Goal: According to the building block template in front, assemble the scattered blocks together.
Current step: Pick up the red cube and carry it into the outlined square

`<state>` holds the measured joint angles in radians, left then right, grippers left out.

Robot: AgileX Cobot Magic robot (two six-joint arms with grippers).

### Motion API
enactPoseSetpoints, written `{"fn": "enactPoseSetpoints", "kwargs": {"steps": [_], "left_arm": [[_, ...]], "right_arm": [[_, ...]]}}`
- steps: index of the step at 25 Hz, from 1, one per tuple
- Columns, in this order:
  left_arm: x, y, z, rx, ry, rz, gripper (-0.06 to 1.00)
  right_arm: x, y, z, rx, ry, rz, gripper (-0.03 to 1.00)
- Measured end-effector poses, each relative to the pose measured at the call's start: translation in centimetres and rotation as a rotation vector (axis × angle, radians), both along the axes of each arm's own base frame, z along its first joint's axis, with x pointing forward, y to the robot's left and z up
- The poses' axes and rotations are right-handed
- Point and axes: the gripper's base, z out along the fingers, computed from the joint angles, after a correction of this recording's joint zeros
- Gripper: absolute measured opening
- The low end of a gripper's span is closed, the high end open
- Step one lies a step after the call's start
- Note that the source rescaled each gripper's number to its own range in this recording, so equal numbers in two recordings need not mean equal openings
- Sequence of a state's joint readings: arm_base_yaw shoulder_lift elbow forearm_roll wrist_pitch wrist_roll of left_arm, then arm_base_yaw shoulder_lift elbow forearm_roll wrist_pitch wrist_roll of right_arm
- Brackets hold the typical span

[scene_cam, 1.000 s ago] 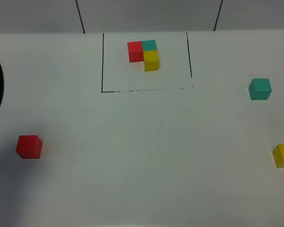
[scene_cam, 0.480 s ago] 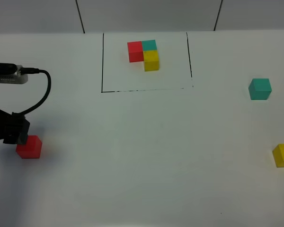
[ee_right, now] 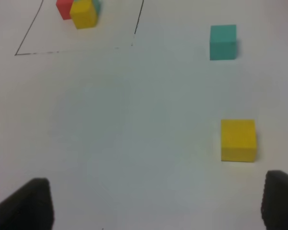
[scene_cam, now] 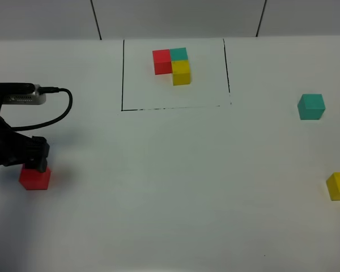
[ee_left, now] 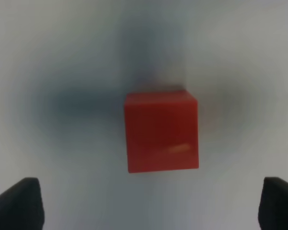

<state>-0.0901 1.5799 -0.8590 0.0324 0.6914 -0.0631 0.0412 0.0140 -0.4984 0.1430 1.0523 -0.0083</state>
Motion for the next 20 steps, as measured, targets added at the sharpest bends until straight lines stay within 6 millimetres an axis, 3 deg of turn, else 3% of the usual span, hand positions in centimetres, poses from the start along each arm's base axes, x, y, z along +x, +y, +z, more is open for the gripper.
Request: {"fn": "enactPoseSetpoints", "kwargs": {"steps": [12,20], "left_arm": [[1.2,-0.2,-4.1,-0.004,0.085,0.051,1.00],[1.7,-0.2,-5.7,-0.004,0.095,0.052,0.98]], "right_arm": [[0.0,0.0,0.0,0.001,0.000,0.000,0.77],[0.0,0.0,0.0,0.001,0.000,0.000,0.76]]}}
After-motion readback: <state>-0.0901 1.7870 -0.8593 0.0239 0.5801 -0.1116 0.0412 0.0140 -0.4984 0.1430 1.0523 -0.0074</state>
